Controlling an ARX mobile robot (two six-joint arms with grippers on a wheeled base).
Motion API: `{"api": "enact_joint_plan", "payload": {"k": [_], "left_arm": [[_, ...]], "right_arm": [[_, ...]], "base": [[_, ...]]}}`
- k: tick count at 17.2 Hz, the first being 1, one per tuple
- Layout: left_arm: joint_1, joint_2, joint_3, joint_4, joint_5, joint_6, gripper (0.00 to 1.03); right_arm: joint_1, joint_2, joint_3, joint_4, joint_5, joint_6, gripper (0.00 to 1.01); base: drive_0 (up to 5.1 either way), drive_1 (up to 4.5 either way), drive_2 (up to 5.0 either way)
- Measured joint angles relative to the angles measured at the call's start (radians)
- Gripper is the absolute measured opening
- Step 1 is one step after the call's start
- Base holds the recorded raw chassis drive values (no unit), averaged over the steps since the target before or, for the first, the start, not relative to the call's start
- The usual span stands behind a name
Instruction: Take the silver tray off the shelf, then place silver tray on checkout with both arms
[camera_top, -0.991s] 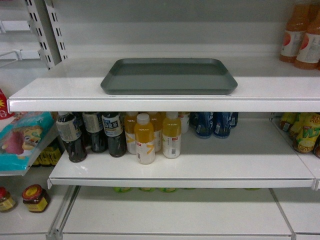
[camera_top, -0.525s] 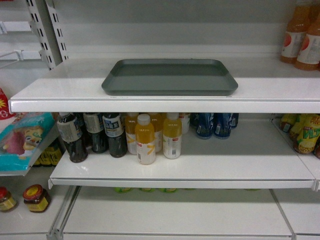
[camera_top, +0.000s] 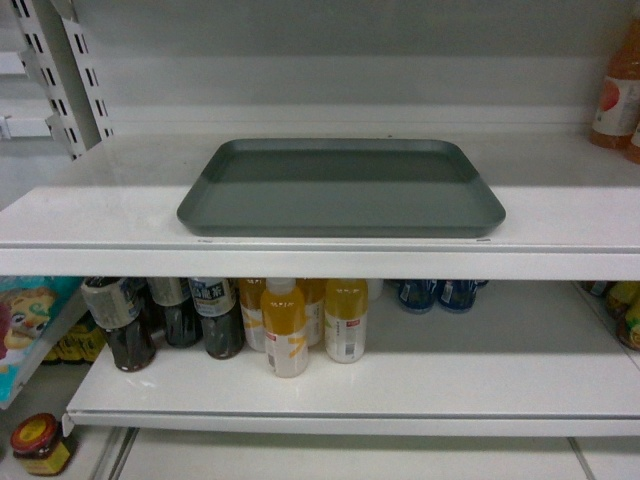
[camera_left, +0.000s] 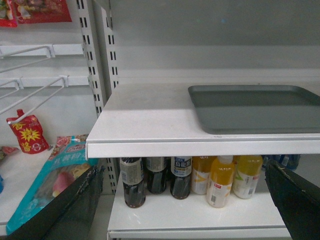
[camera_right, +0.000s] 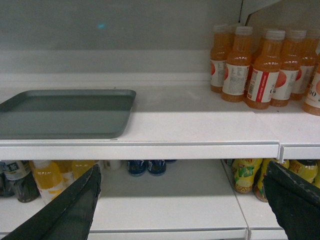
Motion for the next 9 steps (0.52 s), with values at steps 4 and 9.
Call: {"api": "enact_joint_plan", "payload": {"k": [4,9], "left_arm": [[0.0,0.0,0.0,0.0,0.0,0.0,0.98],[0.0,0.0,0.0,0.004,0.0,0.0,0.98]], "right_arm": [[0.0,0.0,0.0,0.005,0.0,0.0,0.98],[0.0,0.0,0.0,0.001,0.0,0.0,0.98]], "base": [[-0.1,4.27,-4.4],[-0.1,4.26,-4.4]]}}
